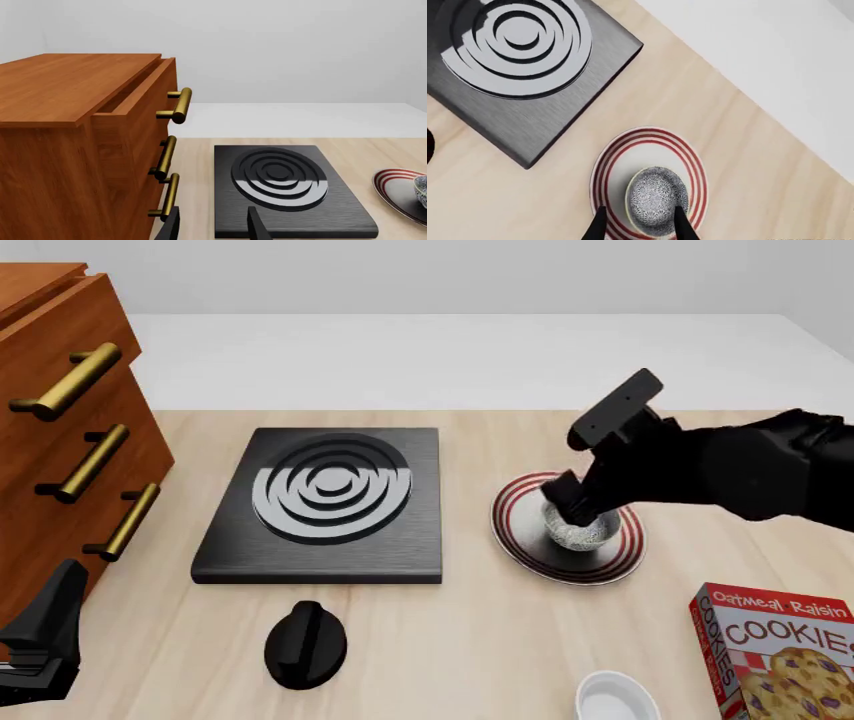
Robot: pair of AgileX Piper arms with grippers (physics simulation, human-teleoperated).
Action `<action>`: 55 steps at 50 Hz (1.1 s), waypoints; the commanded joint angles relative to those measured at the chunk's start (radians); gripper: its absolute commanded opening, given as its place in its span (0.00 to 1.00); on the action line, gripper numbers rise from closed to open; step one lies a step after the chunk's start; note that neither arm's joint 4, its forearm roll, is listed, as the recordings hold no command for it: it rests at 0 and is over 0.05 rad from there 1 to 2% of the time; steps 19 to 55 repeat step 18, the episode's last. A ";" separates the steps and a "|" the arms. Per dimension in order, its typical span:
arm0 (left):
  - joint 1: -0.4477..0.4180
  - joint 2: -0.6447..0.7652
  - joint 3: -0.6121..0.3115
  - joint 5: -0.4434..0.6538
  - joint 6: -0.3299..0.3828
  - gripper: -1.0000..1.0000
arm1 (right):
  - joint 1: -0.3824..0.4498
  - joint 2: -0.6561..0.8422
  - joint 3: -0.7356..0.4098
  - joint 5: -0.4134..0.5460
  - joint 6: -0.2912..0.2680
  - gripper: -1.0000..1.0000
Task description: Pick the akita bowl on the ramekin and place it on the plate.
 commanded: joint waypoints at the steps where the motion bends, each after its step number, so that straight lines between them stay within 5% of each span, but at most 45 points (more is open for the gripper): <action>1: 0.000 0.000 0.000 0.000 0.000 1.00 | 0.004 -0.133 0.098 -0.120 0.070 1.00; 5: 0.000 0.000 0.000 0.000 0.000 1.00 | -0.003 -0.236 0.167 -0.221 0.131 1.00; 7: 0.000 0.000 0.000 0.000 0.000 1.00 | -0.017 -0.284 0.215 -0.279 0.104 1.00; 18: 0.000 0.000 0.000 0.000 0.000 1.00 | -0.070 -0.471 0.361 -0.398 0.281 1.00; 55: 0.000 0.000 0.000 0.000 0.000 1.00 | -0.070 -0.471 0.361 -0.398 0.281 1.00</action>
